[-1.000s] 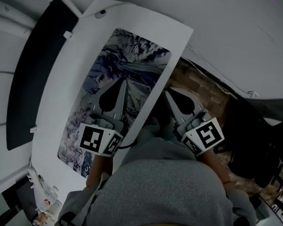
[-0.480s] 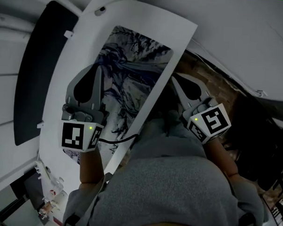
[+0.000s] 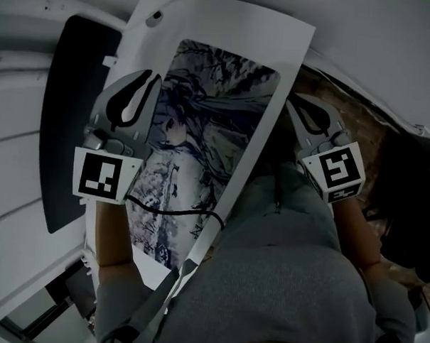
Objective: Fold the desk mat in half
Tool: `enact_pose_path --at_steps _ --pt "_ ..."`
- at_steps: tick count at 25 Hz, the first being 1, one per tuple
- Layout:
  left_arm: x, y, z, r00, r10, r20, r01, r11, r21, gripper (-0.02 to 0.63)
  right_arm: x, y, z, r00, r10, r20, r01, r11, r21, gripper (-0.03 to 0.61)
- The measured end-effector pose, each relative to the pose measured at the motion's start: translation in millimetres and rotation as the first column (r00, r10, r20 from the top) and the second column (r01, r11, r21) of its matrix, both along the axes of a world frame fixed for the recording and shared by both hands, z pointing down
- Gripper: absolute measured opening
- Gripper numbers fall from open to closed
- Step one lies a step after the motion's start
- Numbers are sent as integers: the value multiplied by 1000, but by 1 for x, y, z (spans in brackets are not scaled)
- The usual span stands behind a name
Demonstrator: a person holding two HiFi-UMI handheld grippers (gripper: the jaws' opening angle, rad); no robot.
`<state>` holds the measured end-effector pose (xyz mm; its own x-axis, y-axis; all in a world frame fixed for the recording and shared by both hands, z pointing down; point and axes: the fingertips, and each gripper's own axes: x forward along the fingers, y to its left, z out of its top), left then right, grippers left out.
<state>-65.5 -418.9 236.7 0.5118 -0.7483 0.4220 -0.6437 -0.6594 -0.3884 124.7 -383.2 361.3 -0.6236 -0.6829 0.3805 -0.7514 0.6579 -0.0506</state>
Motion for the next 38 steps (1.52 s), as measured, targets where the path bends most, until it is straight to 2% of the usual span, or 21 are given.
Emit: enact_pose_path --at_steps 3,4,7,9,16,19,24,28,33,36,38 --pt "2 -25 22 998 51 -33 -54 996 -78 73 -1 -8 12 1000 17 -8 -18 999 -29 56" --pt "0 -31 32 997 75 -23 -77 991 -110 93 -4 -11 18 1000 20 -14 -21 999 -44 73" --pt "-10 -51 62 982 158 103 -138 975 -175 171 -14 -20 36 998 -3 -56 -2 996 -90 110" --pt "-17 -71 77 976 170 136 -141 970 -199 181 -19 -30 47 997 -12 -81 3 994 -112 110" --pt "-41 -118 148 979 150 141 -92 932 -351 183 -32 -52 87 982 -37 -186 6 987 -163 141" --pt "-45 -129 181 961 202 189 -104 897 -430 190 -33 -56 99 981 -28 -193 -9 981 -191 143" --pt "-44 -145 215 931 280 234 -131 856 -500 190 -39 -64 109 974 -27 -224 -21 978 -206 160" --pt "-43 -150 238 891 354 284 -145 816 -560 190 -45 -71 116 972 -46 -229 -9 973 -232 172" --pt "-38 -144 255 845 456 280 -188 743 -643 179 -44 -70 119 976 -30 -217 -28 965 -260 170" --pt "-38 -145 256 846 472 248 -179 689 -702 183 -44 -71 119 982 -11 -191 -41 962 -269 163" --pt "-38 -145 257 840 482 249 -171 671 -722 186 -44 -71 119 982 -1 -188 -48 966 -256 161"
